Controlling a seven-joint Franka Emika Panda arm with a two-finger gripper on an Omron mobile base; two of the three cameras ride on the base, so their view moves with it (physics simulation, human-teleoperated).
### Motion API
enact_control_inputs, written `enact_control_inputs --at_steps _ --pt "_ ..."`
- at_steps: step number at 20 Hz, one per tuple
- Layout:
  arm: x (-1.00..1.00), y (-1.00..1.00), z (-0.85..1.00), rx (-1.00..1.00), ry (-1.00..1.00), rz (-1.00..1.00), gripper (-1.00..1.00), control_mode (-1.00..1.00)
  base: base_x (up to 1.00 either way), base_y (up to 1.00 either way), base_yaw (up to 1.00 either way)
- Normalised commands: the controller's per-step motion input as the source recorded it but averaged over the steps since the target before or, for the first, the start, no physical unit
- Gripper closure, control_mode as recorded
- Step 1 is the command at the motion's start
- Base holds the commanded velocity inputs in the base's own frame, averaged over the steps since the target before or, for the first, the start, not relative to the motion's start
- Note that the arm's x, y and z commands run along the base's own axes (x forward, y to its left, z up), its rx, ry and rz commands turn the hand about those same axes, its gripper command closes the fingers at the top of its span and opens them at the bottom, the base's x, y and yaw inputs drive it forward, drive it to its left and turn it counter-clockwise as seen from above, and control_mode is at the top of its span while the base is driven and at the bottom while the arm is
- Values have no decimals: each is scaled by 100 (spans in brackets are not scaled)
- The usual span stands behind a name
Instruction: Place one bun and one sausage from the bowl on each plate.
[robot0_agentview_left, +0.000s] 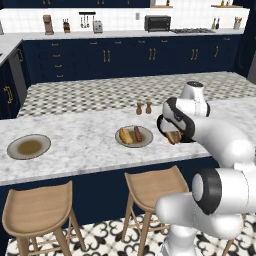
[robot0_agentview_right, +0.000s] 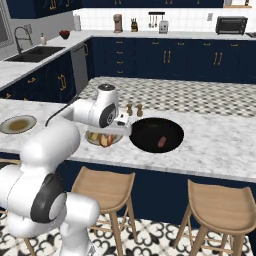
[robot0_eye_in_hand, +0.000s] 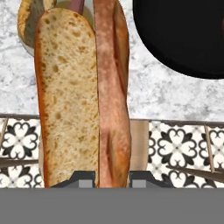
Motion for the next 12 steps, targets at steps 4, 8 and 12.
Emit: enact_control_inputs --at_steps 4,8,12 --pt "-14 12 31 -1 0 -9 100 -100 0 0 0" --pt "-16 10 21 0 0 -14 100 -100 0 0 0" --pt "-4 -2 20 2 0 -13 100 -100 0 0 0"
